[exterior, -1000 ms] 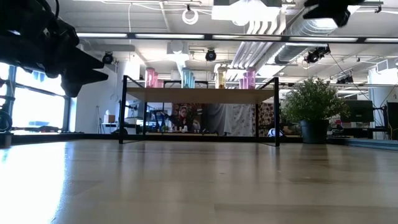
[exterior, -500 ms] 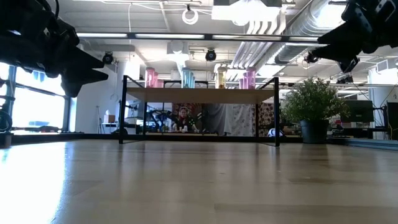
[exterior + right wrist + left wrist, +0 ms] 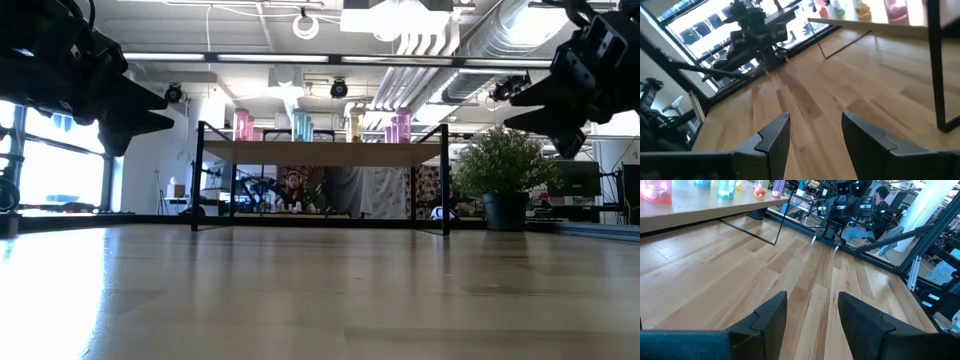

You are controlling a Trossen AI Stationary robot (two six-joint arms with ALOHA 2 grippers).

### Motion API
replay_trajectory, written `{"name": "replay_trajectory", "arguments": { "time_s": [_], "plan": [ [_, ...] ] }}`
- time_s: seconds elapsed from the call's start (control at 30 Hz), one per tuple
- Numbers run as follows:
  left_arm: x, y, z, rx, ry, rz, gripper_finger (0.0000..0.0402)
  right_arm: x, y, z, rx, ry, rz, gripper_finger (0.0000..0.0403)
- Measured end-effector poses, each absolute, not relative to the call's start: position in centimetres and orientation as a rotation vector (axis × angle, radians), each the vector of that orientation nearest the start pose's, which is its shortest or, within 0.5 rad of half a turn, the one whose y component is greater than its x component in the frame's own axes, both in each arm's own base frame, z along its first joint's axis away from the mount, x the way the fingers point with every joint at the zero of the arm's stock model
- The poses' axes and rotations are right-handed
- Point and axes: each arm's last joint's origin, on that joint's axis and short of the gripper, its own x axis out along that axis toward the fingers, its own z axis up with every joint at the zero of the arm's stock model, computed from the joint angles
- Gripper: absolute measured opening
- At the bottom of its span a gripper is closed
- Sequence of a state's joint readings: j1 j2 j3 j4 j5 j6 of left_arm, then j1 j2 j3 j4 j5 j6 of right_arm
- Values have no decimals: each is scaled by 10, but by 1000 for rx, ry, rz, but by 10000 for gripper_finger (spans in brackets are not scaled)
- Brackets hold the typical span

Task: Pick and place medicine bottles onto shelf by color
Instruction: Return to Home Position

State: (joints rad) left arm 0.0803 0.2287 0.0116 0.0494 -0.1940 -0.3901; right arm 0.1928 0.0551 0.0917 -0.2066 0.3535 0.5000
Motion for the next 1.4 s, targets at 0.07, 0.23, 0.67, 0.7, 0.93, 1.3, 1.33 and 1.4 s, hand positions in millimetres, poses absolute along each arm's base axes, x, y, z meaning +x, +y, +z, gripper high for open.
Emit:
{"name": "replay_trajectory", "arguments": {
  "time_s": [0.07,0.23,0.67,0.7,0.93,1.3,1.33,1.4],
  "plan": [
    [109,14,153,-377,112,303,168,94,8,169,496,119,-219,170],
    [109,14,153,-377,112,303,168,94,7,169,563,110,-247,170],
    [109,14,153,-378,113,300,168,94,8,169,566,123,-220,170],
    [109,14,153,-378,113,300,168,94,8,169,566,123,-220,170],
    [109,14,153,-378,113,299,168,94,8,169,566,122,-220,170],
    [109,14,153,-378,113,299,168,94,8,169,567,123,-219,170],
    [109,14,153,-378,113,299,168,94,8,169,567,123,-219,170],
    [109,14,153,-378,113,299,168,94,8,169,567,123,-217,170]
  ]
}}
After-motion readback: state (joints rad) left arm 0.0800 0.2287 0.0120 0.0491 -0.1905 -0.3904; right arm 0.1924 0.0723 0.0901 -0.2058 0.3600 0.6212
